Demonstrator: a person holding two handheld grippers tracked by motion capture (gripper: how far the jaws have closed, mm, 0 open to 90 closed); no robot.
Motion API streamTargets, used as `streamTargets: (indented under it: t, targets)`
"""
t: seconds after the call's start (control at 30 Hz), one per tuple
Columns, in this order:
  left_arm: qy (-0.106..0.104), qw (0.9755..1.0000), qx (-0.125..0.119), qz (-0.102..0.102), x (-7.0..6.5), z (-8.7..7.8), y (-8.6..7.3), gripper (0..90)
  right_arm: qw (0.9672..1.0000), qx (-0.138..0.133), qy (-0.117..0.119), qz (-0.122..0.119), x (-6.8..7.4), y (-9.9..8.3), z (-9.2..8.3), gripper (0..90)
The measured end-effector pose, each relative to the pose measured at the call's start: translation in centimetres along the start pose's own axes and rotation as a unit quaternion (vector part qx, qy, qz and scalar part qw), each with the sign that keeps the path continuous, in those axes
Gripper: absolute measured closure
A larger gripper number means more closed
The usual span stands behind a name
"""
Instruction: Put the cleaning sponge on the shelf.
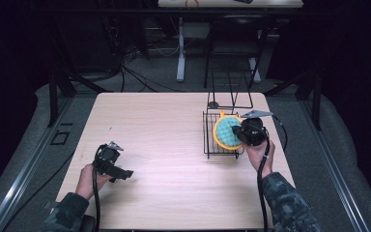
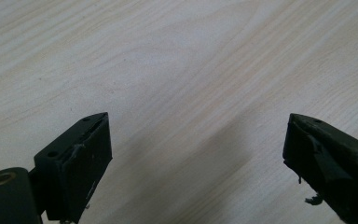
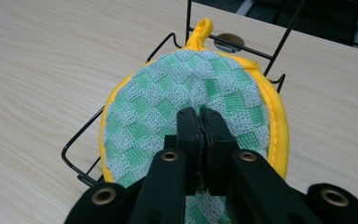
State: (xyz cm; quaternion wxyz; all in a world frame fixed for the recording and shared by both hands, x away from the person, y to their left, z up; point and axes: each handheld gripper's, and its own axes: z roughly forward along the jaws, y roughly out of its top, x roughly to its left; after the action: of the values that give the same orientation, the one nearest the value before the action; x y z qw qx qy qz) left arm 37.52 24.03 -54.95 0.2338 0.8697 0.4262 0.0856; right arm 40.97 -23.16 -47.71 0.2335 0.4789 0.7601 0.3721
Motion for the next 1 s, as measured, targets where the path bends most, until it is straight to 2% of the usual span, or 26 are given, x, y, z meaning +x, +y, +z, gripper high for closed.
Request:
streamTargets:
  t: [0.23, 0.43, 0.8, 0.87, 1.0]
  targets:
    - [0.001, 1.0, 0.001, -0.001, 0.0, 0.0, 0.0, 7.7, 0.9999, -0.003, -0.008, -0.009, 0.5, -0.1, 1.1, 87.3]
    - [-0.001, 1.0, 0.001, 0.0, 0.0, 0.0, 0.0, 7.7, 0.9998, 0.006, -0.015, -0.008, 0.8, -0.7, 2.1, 87.3]
    - [-0.002, 1.0, 0.004, 0.0, 0.0, 0.0, 0.0, 7.7, 0.9996, 0.002, -0.006, 0.026, 0.5, -1.2, 3.2, 87.4]
    - [-0.003, 1.0, 0.004, 0.0, 0.0, 0.1, 0.0, 7.7, 0.9996, 0.005, -0.007, 0.027, 0.5, -1.3, 3.5, 87.4]
    - [-0.003, 1.0, 0.003, -0.001, 0.0, 0.1, 0.0, 7.7, 0.9996, 0.018, -0.018, 0.013, 0.8, -1.9, 4.2, 87.5]
